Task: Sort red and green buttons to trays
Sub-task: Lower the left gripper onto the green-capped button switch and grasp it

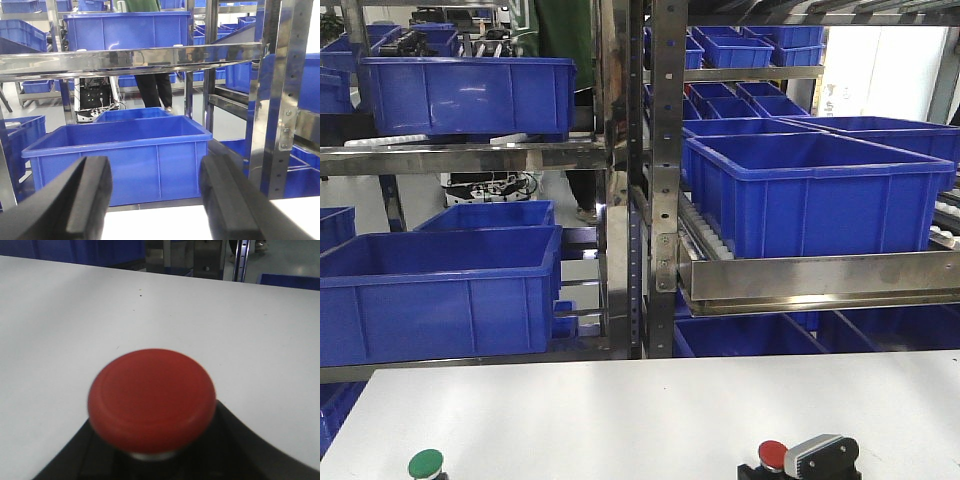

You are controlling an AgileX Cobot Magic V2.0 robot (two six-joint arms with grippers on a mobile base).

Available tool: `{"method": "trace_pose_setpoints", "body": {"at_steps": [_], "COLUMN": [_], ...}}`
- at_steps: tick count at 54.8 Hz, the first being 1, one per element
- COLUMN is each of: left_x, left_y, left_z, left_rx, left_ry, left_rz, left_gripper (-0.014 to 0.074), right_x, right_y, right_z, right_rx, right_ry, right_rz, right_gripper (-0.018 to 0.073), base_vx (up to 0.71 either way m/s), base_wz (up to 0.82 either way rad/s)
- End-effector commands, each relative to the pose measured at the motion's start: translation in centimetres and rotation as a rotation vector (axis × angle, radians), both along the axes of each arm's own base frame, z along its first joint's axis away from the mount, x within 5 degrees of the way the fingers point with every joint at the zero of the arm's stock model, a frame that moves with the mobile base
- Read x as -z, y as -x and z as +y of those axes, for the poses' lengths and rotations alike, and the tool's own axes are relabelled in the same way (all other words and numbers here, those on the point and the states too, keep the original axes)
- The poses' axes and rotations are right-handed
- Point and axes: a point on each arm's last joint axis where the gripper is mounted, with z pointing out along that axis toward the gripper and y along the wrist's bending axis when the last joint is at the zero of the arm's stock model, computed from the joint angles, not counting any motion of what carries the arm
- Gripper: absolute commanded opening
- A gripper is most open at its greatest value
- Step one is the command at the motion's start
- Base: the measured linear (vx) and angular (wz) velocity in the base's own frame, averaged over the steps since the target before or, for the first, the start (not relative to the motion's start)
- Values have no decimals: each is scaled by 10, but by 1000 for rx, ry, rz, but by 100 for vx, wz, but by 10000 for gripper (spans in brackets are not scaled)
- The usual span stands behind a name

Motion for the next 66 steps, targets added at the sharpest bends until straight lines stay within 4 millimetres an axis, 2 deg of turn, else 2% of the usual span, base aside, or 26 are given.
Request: {"method": "trace_pose_setpoints", "body": {"at_steps": [1, 3, 12, 18, 30, 39, 52, 66], "left_x": [-21, -20, -3, 20, 77, 120, 167, 197], "left_y": [0, 0, -8, -25, -65, -87, -99, -105], "left_z": [-1, -1, -1, -1, -6, -17, -27, -26], "left_rx": [11, 10, 4, 19, 66, 198, 308, 286], "left_ry": [13, 12, -15, -50, 34, 59, 124, 162], "left_rz": [-122, -112, 37, 169, 343, 384, 408, 373], "left_gripper": [514, 514, 514, 514, 514, 514, 514, 514], "right_x": [-31, -31, -30, -30, -30, -30, -30, -31], "right_y": [-7, -6, -2, 0, 0, 0, -2, -5], "right_z": [4, 6, 13, 15, 15, 14, 11, 7], "right_rx": [-36, -54, -136, -169, -161, -159, -116, -56], "right_ry": [-81, -96, -116, -114, -124, -124, -129, -136], "right_rz": [-189, -177, -152, -149, -144, -144, -147, -151], "right_gripper": [29, -15, -13, -12, -11, -8, -8, -8], "base_vx": [0, 0, 0, 0, 0, 0, 0, 0], "base_wz": [0, 0, 0, 0, 0, 0, 0, 0]}}
